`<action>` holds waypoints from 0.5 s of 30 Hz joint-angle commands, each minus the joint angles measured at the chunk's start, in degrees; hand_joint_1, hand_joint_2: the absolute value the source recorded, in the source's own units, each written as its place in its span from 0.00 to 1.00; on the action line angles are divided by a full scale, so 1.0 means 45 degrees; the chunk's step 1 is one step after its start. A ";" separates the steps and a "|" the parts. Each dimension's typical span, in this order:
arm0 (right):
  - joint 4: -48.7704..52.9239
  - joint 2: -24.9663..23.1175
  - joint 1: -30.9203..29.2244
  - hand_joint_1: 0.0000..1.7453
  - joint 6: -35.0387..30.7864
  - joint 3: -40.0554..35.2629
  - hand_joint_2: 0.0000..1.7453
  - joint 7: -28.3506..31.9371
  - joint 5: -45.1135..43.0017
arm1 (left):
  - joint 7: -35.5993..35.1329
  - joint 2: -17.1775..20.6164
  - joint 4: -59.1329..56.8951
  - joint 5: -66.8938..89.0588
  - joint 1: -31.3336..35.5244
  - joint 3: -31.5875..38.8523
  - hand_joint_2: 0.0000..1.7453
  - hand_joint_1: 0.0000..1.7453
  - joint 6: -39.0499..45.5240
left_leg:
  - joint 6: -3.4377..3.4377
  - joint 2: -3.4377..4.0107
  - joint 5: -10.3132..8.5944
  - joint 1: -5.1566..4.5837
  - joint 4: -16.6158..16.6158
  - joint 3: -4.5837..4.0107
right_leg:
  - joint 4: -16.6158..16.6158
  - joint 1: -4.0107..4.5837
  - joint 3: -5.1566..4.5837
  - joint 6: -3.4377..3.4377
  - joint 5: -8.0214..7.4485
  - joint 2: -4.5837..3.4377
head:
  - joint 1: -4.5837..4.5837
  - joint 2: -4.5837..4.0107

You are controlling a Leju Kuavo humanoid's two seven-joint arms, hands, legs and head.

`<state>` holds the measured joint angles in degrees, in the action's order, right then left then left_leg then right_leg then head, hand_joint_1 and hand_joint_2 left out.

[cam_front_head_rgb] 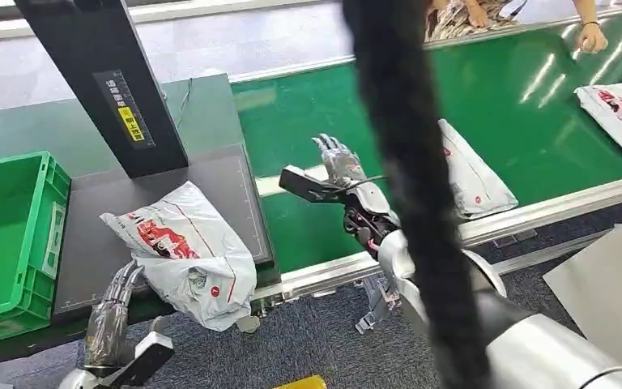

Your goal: Moved the parcel from conveyor to table for the left to box.

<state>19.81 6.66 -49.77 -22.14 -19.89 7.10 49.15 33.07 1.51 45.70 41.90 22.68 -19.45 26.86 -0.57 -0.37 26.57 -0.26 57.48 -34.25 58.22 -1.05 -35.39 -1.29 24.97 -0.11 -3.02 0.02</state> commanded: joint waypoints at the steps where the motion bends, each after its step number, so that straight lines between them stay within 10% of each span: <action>1: -0.1544 0.0768 -0.0111 0.00 0.0513 -0.0734 0.00 -0.0407 0.0610 | -0.1341 0.1034 -0.0362 0.1878 0.1594 -0.2089 0.00 0.00 0.0163 | 0.0017 -0.0021 -0.0001 0.0016 0.0005 -0.0005 | -0.0003 0.0017 0.0007 0.0017 0.0004 0.0028 | 0.0000 0.0000; 15: -0.1458 0.0320 0.0614 0.00 0.0438 -0.0854 0.00 -0.0062 0.1692 | -0.2882 -0.0213 -0.3322 0.5422 0.5201 -0.5091 0.00 0.00 -0.0630 | 0.0019 -0.0014 -0.0002 0.0013 -0.0002 0.0007 | -0.0011 0.0014 0.0017 0.0018 -0.0003 0.0024 | 0.0000 0.0000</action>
<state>16.70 9.16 -46.74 -19.78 -21.44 6.03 55.67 21.18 3.65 40.50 63.76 38.49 -33.49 26.23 -0.57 -0.37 26.56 -0.26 57.49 -34.28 58.22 -1.05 -35.42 -1.30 24.94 -0.12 -3.02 0.02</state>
